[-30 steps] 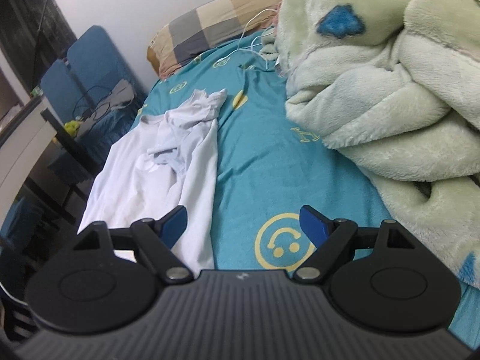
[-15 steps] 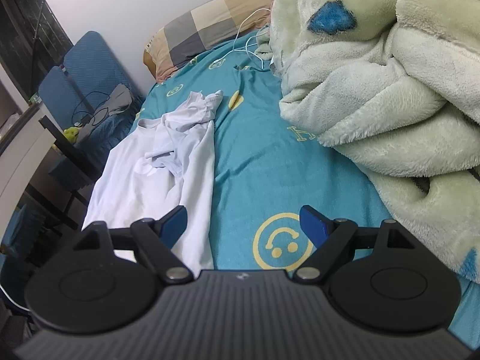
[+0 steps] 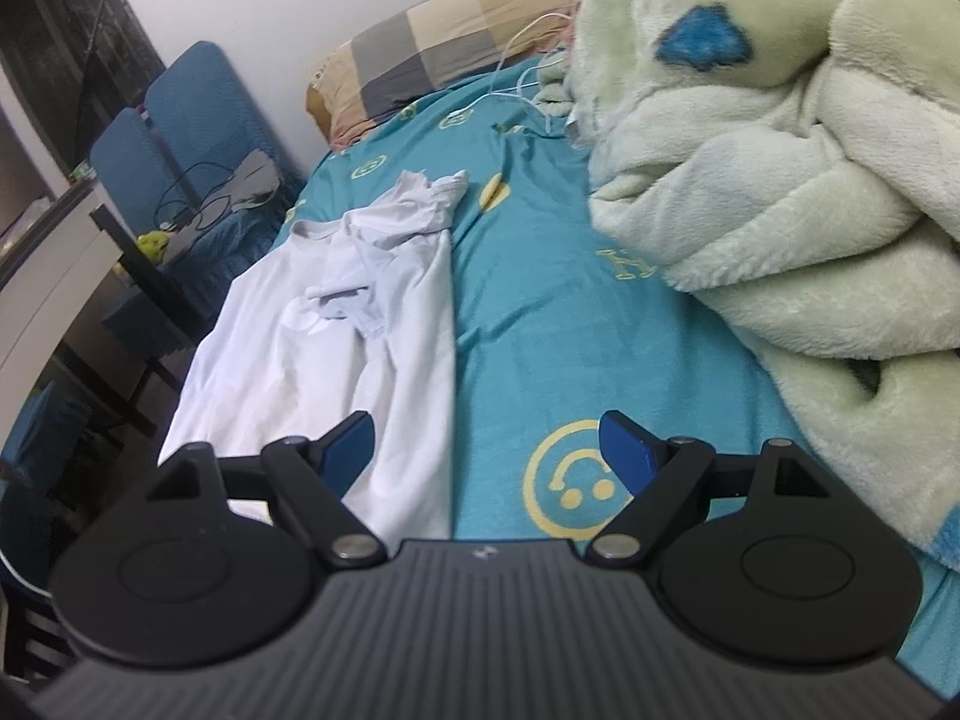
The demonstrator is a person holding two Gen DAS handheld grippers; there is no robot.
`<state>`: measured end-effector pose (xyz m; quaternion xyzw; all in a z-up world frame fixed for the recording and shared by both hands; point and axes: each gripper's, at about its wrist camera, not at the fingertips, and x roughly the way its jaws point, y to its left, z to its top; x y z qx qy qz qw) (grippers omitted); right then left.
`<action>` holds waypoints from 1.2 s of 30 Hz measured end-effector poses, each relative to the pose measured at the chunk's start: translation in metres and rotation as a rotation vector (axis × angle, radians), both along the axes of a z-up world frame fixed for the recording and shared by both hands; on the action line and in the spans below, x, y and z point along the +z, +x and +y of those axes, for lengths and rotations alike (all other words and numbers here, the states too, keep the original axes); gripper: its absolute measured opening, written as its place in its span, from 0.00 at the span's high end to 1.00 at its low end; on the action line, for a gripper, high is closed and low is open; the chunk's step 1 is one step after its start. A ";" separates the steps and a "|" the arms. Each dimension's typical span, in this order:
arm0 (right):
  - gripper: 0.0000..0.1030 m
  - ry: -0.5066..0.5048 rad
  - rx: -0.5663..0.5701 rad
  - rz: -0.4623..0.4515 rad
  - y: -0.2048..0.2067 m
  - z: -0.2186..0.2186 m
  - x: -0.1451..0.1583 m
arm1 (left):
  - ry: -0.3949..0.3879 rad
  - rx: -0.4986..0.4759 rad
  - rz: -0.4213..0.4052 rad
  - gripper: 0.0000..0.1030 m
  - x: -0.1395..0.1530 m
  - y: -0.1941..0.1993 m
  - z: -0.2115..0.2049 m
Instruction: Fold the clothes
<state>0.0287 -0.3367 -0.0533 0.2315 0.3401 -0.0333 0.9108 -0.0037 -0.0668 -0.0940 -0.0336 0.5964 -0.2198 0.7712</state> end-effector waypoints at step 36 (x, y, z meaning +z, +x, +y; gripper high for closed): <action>0.23 -0.050 0.141 -0.014 0.008 0.048 -0.009 | -0.094 0.312 -0.221 0.37 0.024 0.182 0.028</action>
